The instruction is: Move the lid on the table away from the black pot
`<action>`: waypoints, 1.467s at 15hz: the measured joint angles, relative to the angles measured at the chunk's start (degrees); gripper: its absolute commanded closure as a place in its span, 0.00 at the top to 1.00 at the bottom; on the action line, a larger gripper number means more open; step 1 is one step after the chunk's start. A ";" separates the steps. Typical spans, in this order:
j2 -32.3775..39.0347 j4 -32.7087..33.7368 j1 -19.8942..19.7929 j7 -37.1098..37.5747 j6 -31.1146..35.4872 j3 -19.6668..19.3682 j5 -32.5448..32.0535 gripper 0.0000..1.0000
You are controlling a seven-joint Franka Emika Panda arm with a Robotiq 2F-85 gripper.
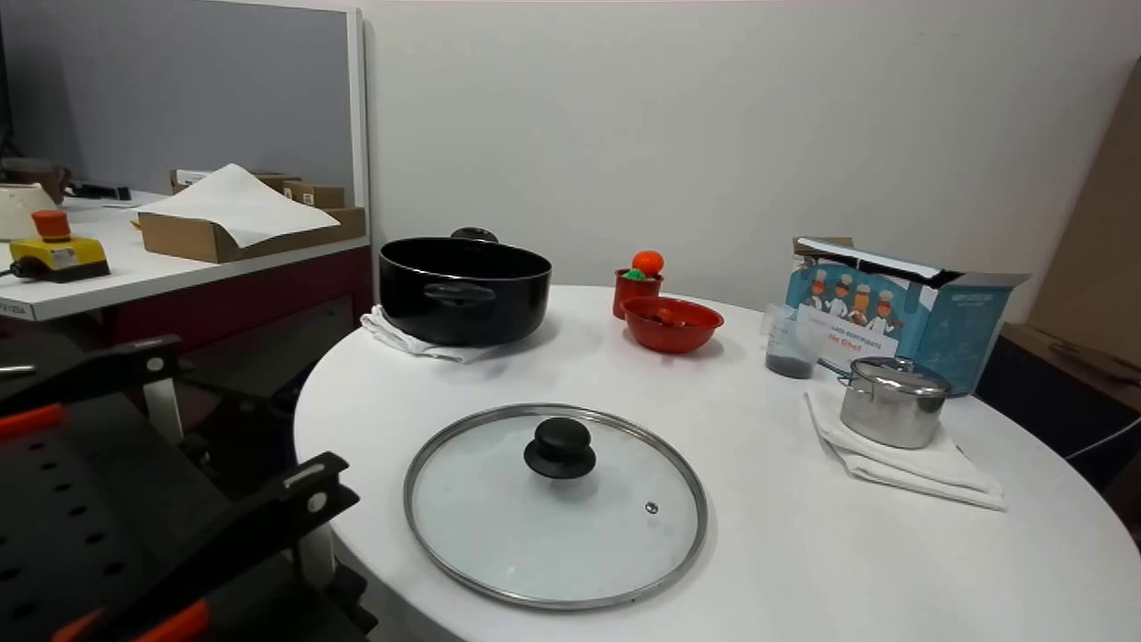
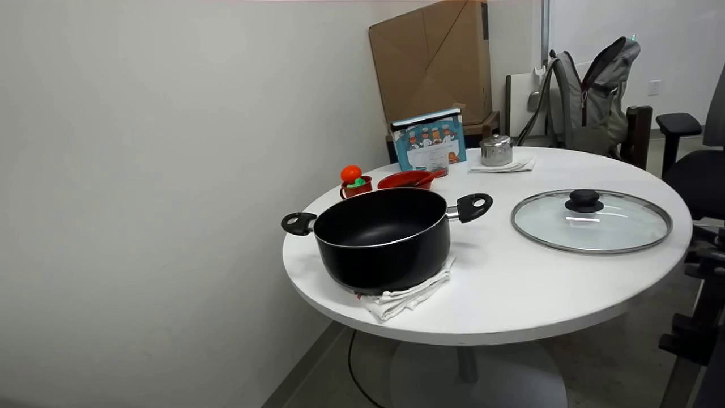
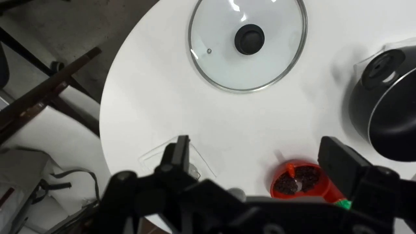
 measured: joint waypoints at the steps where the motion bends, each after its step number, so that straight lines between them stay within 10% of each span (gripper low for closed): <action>1: 2.03 0.01 -0.19 0.24 0.36 0.00 0.03 1.00; 22: 31.65 -6.56 3.64 9.18 26.65 10.75 -6.39 1.00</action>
